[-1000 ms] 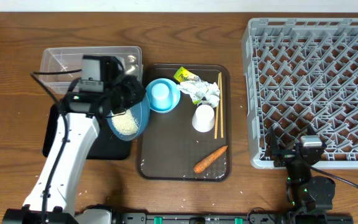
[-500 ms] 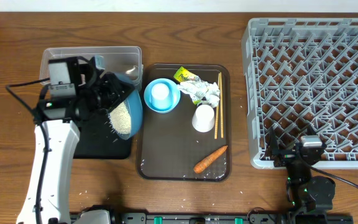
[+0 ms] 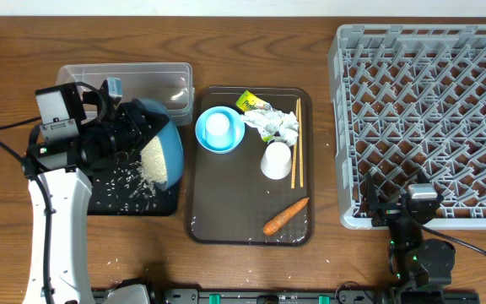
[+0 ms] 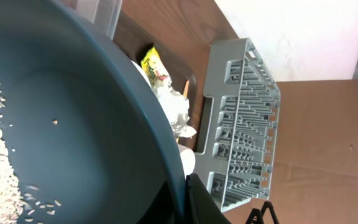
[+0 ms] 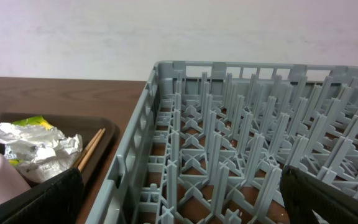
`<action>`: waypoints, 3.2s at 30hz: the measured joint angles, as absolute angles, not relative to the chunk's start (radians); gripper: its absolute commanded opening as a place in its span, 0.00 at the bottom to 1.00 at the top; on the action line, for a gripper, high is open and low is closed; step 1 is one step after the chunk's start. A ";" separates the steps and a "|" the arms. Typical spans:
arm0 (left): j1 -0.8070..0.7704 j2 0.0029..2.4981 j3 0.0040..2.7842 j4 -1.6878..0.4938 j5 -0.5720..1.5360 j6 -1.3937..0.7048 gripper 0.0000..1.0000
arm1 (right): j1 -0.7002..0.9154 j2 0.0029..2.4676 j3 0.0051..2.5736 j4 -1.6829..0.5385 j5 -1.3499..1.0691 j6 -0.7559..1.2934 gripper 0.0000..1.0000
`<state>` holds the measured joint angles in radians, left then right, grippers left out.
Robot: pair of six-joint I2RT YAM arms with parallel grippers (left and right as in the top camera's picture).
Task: Sort waste into correct bins and load items into the dishwasher rack
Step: 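Tilt the blue plate with the left gripper to pour rice onto black tray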
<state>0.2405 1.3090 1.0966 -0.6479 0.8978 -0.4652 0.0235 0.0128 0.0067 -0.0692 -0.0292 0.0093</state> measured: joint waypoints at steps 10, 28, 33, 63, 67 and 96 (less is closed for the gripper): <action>0.350 1.309 1.071 -0.651 1.022 -0.462 0.06 | 0.023 0.013 0.007 -0.069 -0.029 0.009 0.99; 0.554 1.309 1.037 -0.655 1.316 -0.462 0.06 | 0.023 0.013 0.007 -0.069 -0.029 0.009 0.99; 0.576 1.309 1.037 -0.651 1.351 -0.449 0.06 | 0.023 0.013 0.007 -0.069 -0.029 0.009 0.99; 0.666 1.322 1.037 -0.800 1.423 -0.285 0.06 | 0.023 0.013 0.007 -0.068 -0.029 0.009 0.99; 0.665 1.322 1.035 -0.815 1.417 -0.235 0.06 | 0.023 0.013 0.007 -0.069 -0.029 0.009 0.99; 0.672 1.325 1.031 -1.072 1.435 0.143 0.06 | 0.023 0.013 0.007 -0.069 -0.029 0.009 0.99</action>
<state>0.6716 1.3247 1.0306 -1.0718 1.4345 0.1432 0.0235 0.0128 0.0067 -0.0692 -0.0292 0.0093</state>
